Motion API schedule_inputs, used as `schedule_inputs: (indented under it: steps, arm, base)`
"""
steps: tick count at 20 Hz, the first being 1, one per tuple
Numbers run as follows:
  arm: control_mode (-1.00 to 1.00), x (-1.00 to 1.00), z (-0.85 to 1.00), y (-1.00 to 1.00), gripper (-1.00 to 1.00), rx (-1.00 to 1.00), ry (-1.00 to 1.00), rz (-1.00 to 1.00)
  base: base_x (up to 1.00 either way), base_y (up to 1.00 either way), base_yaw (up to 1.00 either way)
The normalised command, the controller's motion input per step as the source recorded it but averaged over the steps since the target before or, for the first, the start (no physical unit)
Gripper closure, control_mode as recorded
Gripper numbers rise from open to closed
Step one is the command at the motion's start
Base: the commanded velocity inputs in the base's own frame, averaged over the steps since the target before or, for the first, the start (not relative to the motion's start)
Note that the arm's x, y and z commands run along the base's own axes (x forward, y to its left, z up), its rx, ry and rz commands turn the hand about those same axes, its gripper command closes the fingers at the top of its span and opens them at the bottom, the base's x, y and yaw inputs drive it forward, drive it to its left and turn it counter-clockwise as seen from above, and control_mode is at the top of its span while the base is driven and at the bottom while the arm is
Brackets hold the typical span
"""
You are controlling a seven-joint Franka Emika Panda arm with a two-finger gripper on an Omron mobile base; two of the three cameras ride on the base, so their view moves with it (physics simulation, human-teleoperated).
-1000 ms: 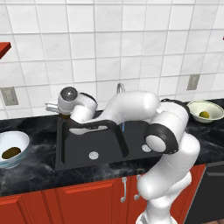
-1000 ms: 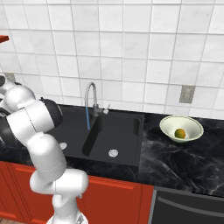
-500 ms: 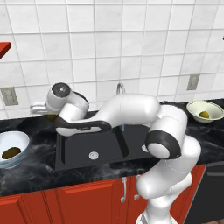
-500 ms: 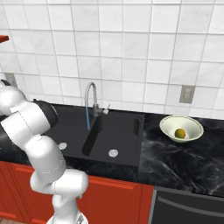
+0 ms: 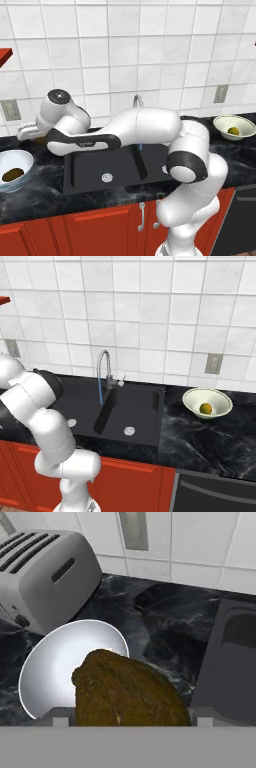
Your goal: Pick the avocados from the sink and place them in one bowl. Place the orange in the other bowl. Then turn off the sink faucet.
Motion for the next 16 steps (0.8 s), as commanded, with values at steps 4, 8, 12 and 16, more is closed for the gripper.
schedule_inputs:
  steps: [4,8,12,16]
  arm:
    - [-1.00,-0.48,0.00,0.53,1.00,-0.11,0.09,0.23]
    - [-1.00,-0.25,-0.03,0.38,1.00,-0.15,0.09,0.15]
    - [-1.00,0.00,-0.17,0.02,1.00,-0.16,0.10,0.02]
    - [-1.00,0.00,-0.21,0.03,1.00,-0.17,0.10,0.00]
  base:
    - [0.00,0.00,0.00]
    - [0.00,0.00,0.00]
    - [0.00,0.00,0.00]
    - [0.00,0.00,0.00]
